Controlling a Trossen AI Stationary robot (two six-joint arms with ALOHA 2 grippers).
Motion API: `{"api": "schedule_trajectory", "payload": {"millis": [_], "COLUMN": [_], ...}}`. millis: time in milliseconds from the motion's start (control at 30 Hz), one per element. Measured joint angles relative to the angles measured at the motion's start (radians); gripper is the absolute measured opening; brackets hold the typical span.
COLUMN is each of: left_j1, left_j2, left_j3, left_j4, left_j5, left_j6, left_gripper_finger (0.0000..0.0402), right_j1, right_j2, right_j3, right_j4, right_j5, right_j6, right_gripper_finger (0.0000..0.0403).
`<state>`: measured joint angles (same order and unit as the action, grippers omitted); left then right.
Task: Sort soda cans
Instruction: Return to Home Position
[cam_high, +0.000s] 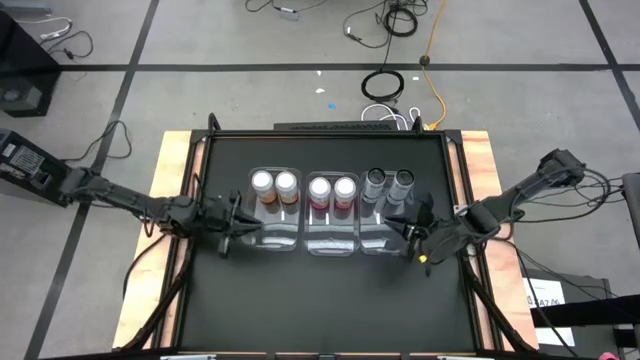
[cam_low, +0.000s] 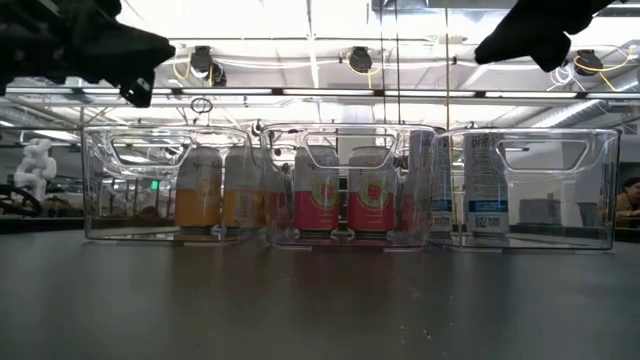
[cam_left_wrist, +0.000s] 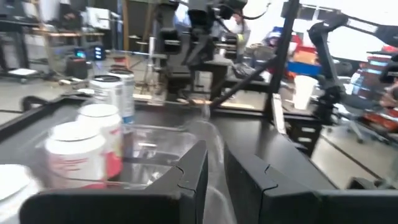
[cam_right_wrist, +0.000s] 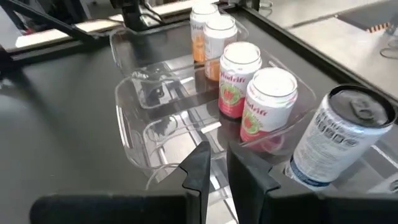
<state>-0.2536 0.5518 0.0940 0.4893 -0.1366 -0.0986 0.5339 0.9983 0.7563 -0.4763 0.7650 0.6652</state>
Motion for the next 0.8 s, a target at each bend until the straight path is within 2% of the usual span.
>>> {"api": "schedule_trajectory", "payload": {"millis": [200, 333, 467, 667, 800], "left_j1": [0.142, 0.238, 0.303, 0.343, 0.346], "left_j2": [-0.080, -0.164, -0.250, -0.392, -0.510], "left_j3": [-0.045, -0.087, -0.087, -0.087, -0.087], "left_j4": [0.006, 0.003, -0.089, -0.290, -0.452], "left_j5": [0.009, 0.126, 0.236, 0.311, 0.311], "left_j6": [0.000, -0.045, -0.064, -0.124, -0.157], "left_gripper_finger": [0.0064, 0.0064, 0.0064, 0.0064, 0.0063], "right_j1": [0.000, 0.000, 0.000, 0.000, 0.000], "right_j2": [-0.109, -0.163, -0.203, -0.230, -0.247], "right_j3": [-0.086, -0.185, -0.259, -0.269, -0.269], "right_j4": [0.040, 0.145, 0.238, 0.242, 0.242], "right_j5": [0.003, 0.003, 0.022, 0.049, 0.071], "right_j6": [-0.024, -0.024, -0.027, -0.064, -0.094], "right_gripper_finger": [0.0048, 0.0048, 0.0048, 0.0048, 0.0048]}}
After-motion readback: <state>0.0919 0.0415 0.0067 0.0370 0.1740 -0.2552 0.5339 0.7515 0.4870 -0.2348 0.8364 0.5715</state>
